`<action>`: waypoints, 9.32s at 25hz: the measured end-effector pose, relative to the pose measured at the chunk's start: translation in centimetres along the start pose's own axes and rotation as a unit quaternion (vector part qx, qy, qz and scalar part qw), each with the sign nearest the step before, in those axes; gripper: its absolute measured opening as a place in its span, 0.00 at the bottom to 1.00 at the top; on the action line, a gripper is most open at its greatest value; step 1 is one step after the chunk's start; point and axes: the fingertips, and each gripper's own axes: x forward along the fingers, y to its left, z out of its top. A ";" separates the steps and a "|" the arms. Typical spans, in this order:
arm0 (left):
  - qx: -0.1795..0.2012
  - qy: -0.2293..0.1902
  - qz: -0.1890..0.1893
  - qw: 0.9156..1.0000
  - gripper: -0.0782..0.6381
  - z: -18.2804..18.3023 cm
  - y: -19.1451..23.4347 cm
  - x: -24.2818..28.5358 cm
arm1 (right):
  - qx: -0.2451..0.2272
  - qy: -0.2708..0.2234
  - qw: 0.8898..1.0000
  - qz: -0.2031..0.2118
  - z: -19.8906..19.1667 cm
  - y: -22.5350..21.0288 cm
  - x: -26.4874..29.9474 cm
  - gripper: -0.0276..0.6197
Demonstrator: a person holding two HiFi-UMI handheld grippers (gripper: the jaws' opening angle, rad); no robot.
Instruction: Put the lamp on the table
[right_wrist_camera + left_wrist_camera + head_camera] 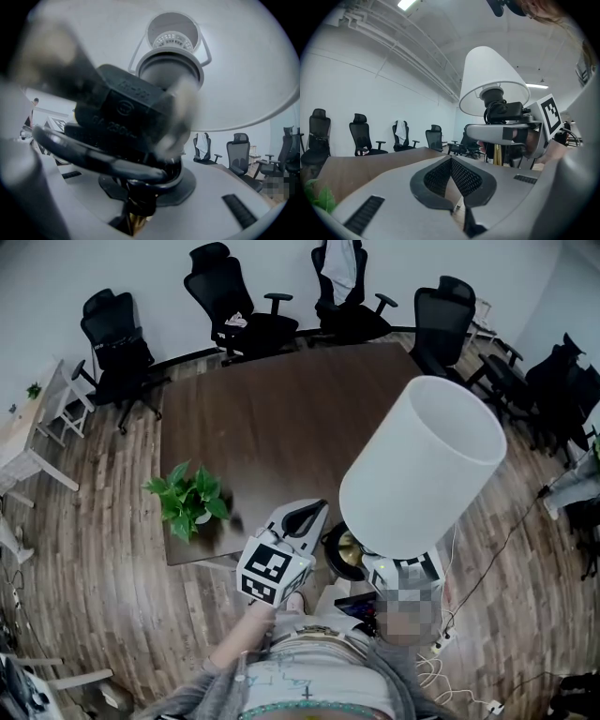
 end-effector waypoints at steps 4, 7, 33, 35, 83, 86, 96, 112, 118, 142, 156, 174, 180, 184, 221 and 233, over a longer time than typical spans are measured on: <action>-0.003 -0.005 0.015 1.000 0.12 0.7 0.1 2.4 | -0.007 -0.003 1.000 0.026 0.7 -2.2 1.1 0.18; -0.007 -0.002 0.028 1.000 0.12 1.0 -0.1 4.3 | -0.010 0.000 0.999 0.038 0.7 -4.4 1.4 0.18; -0.032 0.003 0.119 0.992 0.12 1.4 0.4 13.2 | -0.014 -0.002 0.995 0.100 -0.9 -14.9 3.3 0.18; -0.033 0.003 0.117 0.993 0.12 1.4 0.9 13.3 | -0.011 -0.001 0.995 0.097 -1.0 -15.1 3.7 0.18; -0.040 0.017 0.055 0.998 0.12 2.8 16.8 21.7 | -0.011 0.020 0.998 0.053 -0.5 -20.4 19.9 0.18; -0.044 0.011 0.071 0.996 0.12 3.1 16.3 22.5 | -0.019 0.021 0.997 0.072 -0.4 -21.4 19.9 0.18; -0.050 -0.002 0.114 0.992 0.12 3.4 16.2 24.7 | -0.020 0.021 0.996 0.089 -1.1 -25.6 20.0 0.18; -0.068 0.004 0.143 0.987 0.12 2.7 16.7 24.8 | -0.014 0.022 0.994 0.107 -2.3 -26.9 21.4 0.18; -0.067 0.015 0.147 0.987 0.12 2.1 16.7 24.5 | -0.012 0.023 0.994 0.103 -2.9 -27.3 21.5 0.18; -0.084 0.043 0.168 0.981 0.12 0.0 16.0 23.9 | -0.007 0.048 0.992 0.113 -5.7 -28.3 22.8 0.18; -0.097 0.060 0.185 0.976 0.12 -1.6 16.0 22.9 | -0.009 0.064 0.989 0.129 -8.1 -27.8 23.9 0.18; -0.108 0.095 0.187 0.972 0.12 -4.1 16.1 22.7 | -0.004 0.080 0.986 0.145 -12.0 -27.0 25.9 0.18; -0.110 0.101 0.188 0.971 0.12 -4.5 16.4 22.5 | 0.001 0.087 0.985 0.146 -13.1 -27.0 26.5 0.18; -0.116 0.112 0.188 0.969 0.12 -5.3 16.5 22.2 | 0.003 0.096 0.985 0.146 -14.2 -27.0 26.8 0.18; -0.135 0.151 0.174 0.964 0.12 -8.7 16.1 22.7 | 0.008 0.131 0.981 0.142 -19.6 -27.1 30.1 0.18; -0.154 0.160 0.166 0.961 0.12 -9.9 16.2 22.9 | 0.003 0.139 0.979 0.148 -20.9 -26.2 31.2 0.18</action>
